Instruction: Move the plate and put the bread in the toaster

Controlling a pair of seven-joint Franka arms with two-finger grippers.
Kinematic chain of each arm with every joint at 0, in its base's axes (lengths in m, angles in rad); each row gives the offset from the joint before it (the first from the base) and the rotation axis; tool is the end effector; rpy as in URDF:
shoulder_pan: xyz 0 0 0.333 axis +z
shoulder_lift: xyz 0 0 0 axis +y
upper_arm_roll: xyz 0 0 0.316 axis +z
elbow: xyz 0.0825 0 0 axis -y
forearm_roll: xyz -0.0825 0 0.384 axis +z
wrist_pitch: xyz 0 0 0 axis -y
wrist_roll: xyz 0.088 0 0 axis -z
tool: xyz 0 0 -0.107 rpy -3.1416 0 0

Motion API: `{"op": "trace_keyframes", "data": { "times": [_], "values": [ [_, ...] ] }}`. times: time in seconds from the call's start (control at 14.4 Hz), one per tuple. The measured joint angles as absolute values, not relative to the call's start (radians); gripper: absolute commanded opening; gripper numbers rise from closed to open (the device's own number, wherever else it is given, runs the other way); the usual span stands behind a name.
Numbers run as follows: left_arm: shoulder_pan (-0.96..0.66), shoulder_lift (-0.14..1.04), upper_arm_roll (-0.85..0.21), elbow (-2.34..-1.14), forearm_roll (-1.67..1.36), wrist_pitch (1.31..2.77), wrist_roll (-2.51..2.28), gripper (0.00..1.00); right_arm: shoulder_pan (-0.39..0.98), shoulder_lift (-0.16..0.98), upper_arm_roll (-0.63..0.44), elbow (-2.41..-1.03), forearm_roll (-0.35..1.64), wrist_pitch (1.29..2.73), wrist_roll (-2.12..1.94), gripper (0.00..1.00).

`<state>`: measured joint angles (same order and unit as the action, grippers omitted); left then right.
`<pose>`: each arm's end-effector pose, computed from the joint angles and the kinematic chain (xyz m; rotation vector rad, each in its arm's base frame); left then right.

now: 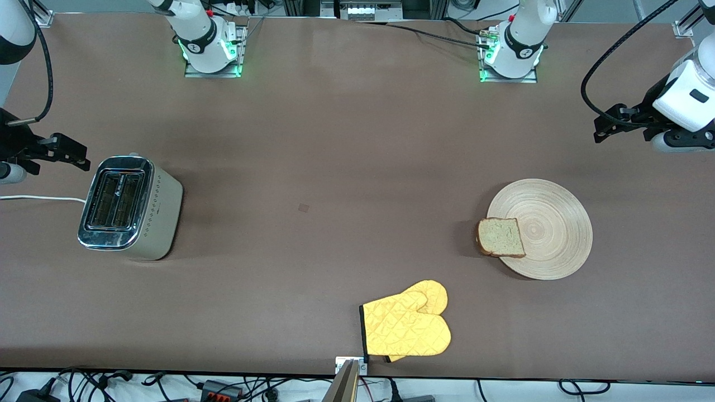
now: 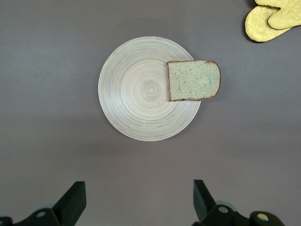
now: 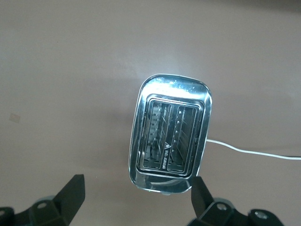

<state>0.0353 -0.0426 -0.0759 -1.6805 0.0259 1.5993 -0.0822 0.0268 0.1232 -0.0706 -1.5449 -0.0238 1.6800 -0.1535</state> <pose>0.5411 -0.0201 0.5985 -3.1090 -0.0630 0.0573 0.5995 -0.0262 0.5755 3.1032 0.1751 0.0139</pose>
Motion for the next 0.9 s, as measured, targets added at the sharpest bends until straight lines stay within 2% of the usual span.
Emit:
{"op": "trace_keyframes", "data": {
  "times": [0.9],
  "values": [
    [0.035,-0.045,-0.085,-1.678,0.026,1.569,-0.082,1.0,0.027,0.123,-0.071,-1.545,-0.024,1.671,-0.154,1.0]
  ]
}}
